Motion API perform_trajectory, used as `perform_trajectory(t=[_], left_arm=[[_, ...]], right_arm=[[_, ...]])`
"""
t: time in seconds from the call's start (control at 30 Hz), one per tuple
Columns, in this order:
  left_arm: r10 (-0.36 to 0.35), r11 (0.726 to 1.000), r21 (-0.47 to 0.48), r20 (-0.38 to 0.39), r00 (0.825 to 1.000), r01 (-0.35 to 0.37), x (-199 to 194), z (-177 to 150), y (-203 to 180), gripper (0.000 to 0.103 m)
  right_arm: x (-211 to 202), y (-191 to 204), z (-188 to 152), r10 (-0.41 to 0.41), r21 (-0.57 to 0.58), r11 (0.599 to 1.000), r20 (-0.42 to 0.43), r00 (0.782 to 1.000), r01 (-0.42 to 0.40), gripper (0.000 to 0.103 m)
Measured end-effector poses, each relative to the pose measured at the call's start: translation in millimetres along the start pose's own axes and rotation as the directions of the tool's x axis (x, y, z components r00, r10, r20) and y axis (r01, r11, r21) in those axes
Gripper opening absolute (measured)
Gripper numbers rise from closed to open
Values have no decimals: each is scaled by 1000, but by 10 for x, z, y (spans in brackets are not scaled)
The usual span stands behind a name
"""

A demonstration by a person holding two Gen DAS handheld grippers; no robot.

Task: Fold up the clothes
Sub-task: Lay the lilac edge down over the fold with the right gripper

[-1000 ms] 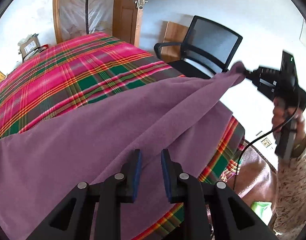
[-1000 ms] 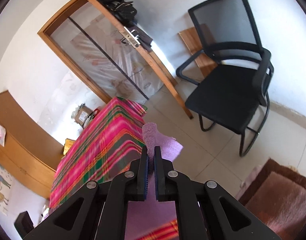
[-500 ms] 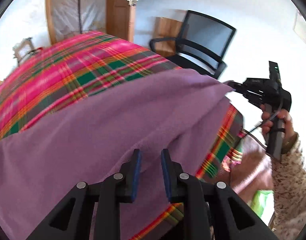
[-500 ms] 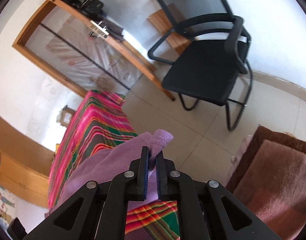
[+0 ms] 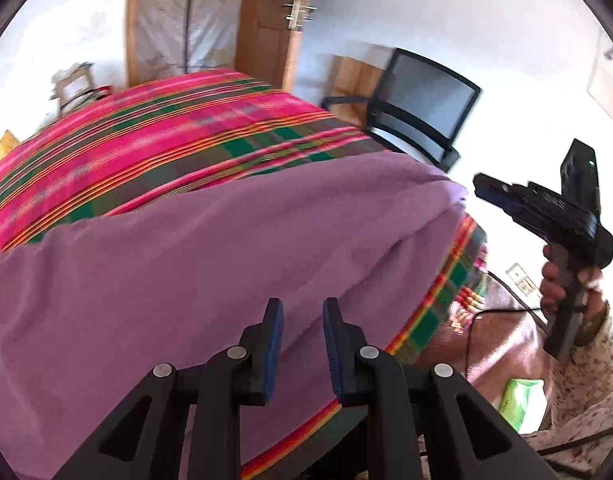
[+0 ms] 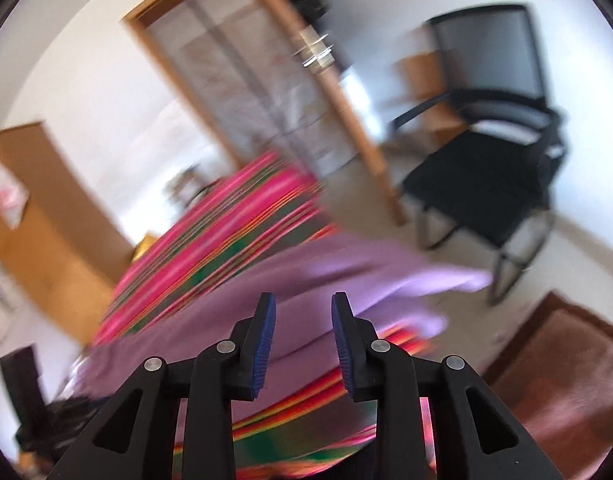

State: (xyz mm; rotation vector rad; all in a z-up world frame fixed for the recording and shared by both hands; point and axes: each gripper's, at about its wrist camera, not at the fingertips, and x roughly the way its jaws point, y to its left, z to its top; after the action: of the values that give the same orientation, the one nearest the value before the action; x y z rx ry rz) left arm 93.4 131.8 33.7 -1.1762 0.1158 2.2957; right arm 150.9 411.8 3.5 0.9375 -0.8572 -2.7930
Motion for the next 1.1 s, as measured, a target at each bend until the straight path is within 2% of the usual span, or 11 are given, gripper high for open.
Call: perform_trajectory(t=[0.1,0.23,0.27,0.3,0.37,0.4,0.53,0.73,0.87,1.1], left_arm=[[36,999,-1,4,999,-36,-87,-127,109,26],[51,998,25,-14,999,-51,-113,-267,133,27],[56,998,30,-10,998,-55,-117,-286,126,27],[51,998,33,-8,999,-51,-120,-300,118,27],[33,999,38,-12,999,-33,-110,-314,105,27],[25,999,45,-18,1000,-24,-96,-317,104,27],[84,993,88,-28,996,-82,-23,-308,62,27],[135,985,108,-16,991,-133,58,-274,34,27],[140,983,119,-20,990,-137,95,-261,29,27],[108,992,69,-21,994,-106,117,-187,100,27]], right_arm=[[161,224,-119,12,-47,999,-60,998,-15,31],[366,368,-263,4,-73,997,-142,990,-14,31],[397,383,-304,3,-71,997,-156,988,-14,32],[410,386,-333,-1,-68,998,-160,987,-10,39],[430,386,-373,-9,-64,998,-163,987,-1,48],[433,385,-381,-13,-59,998,-159,987,4,48],[429,369,-359,-41,-38,999,-134,990,36,48],[526,354,-264,-66,-9,998,-123,990,66,48],[589,290,-180,-36,55,998,-117,993,42,48],[627,165,-121,22,136,991,-102,995,-8,48]])
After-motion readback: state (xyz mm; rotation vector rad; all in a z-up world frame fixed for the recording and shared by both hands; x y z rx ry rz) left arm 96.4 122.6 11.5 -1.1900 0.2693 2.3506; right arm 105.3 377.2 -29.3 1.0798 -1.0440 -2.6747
